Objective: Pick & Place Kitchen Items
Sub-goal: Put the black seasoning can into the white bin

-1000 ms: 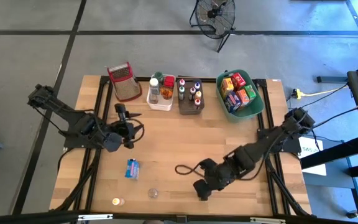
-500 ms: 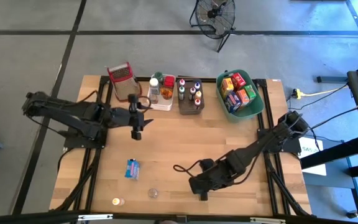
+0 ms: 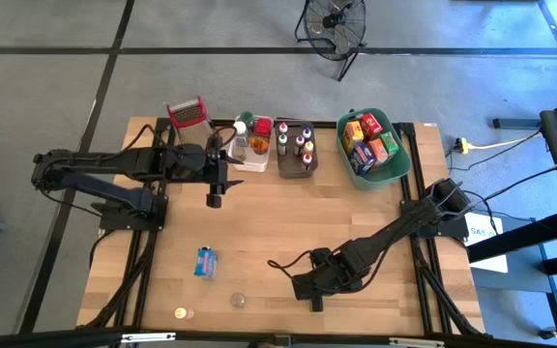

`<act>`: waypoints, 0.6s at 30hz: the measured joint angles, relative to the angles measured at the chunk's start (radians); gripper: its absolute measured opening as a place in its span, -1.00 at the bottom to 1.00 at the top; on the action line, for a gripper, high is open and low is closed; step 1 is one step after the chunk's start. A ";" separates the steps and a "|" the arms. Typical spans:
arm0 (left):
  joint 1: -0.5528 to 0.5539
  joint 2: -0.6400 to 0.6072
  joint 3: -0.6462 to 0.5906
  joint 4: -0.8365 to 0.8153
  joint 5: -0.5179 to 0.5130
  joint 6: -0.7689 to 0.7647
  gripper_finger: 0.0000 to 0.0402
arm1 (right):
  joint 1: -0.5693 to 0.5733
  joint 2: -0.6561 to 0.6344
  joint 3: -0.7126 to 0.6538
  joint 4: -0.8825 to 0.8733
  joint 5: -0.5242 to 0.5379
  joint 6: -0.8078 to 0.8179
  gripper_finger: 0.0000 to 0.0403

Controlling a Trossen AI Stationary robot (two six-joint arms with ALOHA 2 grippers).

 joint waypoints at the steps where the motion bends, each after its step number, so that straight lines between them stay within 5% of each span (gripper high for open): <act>1: 0.009 0.000 0.000 0.000 0.018 0.000 0.08 | 0.000 0.005 0.000 0.002 0.000 0.000 0.72; 12: 0.064 0.000 0.000 0.001 0.120 0.008 0.07 | 0.015 0.045 0.000 -0.004 -0.026 -0.042 0.70; 18: 0.067 0.000 -0.040 0.057 0.121 0.013 0.07 | 0.016 0.045 0.000 -0.005 -0.023 -0.066 0.44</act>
